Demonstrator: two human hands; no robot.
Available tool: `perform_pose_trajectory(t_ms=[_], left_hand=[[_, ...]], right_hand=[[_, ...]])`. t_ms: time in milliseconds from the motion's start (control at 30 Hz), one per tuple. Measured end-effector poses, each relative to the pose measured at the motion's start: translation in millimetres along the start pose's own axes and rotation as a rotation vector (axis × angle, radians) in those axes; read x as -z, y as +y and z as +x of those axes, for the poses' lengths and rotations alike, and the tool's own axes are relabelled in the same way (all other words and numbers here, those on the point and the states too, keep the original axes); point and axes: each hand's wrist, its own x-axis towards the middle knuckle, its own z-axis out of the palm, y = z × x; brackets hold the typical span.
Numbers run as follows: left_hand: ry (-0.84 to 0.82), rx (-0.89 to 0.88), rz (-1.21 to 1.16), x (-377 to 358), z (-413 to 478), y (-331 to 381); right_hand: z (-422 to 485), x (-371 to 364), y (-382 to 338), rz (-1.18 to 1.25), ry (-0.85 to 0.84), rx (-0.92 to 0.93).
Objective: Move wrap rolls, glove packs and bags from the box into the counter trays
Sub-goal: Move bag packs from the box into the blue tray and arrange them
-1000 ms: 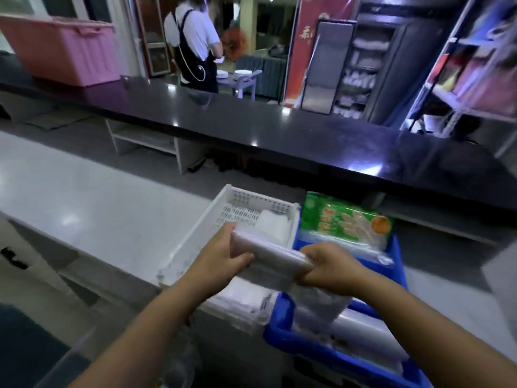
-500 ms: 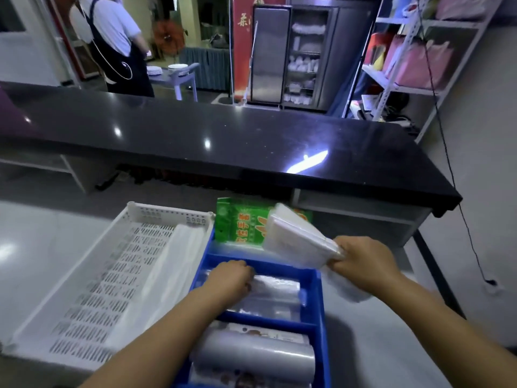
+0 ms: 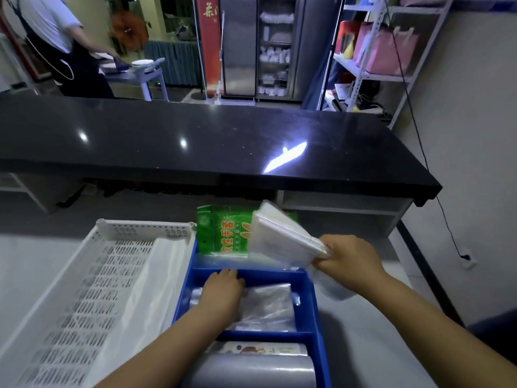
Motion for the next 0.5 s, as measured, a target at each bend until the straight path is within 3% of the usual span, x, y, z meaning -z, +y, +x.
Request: perform_pose_trajectory(t_ms=[233,367,500], left_hand=[[0.043,0.016,-0.144,-8.3,-6.0,-5.6],[0.065,0.019,-0.378,2.7,-12.6,-16.1],[0.035,-0.039,-0.418,5.3,-32.6,-20.0]], right_hand=[[18.7,-10.6,-33.3,-0.019,0.038,0.063],[25.5,-22.0,-55.3,-0.086,0.101,0.172],[23.8,-40.6,-72.6,-0.151,0.111,0.307]])
